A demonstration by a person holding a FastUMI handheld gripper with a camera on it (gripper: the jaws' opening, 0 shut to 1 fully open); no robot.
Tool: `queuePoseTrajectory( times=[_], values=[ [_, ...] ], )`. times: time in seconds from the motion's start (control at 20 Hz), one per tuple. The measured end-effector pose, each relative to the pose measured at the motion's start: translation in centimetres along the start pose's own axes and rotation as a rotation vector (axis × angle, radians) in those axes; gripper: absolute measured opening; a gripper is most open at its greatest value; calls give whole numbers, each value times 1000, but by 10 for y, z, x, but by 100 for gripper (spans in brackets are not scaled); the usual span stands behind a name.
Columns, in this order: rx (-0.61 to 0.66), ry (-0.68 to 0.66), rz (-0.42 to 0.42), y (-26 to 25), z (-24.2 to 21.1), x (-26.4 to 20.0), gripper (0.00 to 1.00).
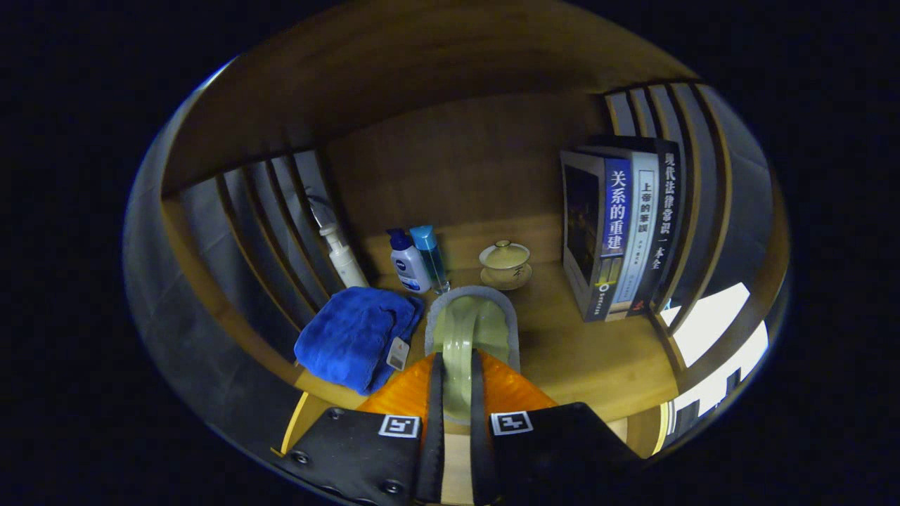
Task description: Pull open the drawer, take out the items inside it, and place them on the countertop above the cabinet.
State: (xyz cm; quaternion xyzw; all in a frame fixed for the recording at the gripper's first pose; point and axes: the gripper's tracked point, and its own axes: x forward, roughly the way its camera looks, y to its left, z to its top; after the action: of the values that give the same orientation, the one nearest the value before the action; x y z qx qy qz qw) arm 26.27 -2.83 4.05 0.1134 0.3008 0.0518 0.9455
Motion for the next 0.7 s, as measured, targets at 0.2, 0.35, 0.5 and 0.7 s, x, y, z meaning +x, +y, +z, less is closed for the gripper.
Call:
queuePoseTrajectory(
  times=[0.2,0.35,0.5,0.7],
  values=[
    [-14,52,-19,-15,0,38,24],
    [35,119,-30,-29,-12,52,24],
    [42,134,-50,-43,-15,54,24],
    [41,136,-53,-43,-17,53,23]
  ],
)
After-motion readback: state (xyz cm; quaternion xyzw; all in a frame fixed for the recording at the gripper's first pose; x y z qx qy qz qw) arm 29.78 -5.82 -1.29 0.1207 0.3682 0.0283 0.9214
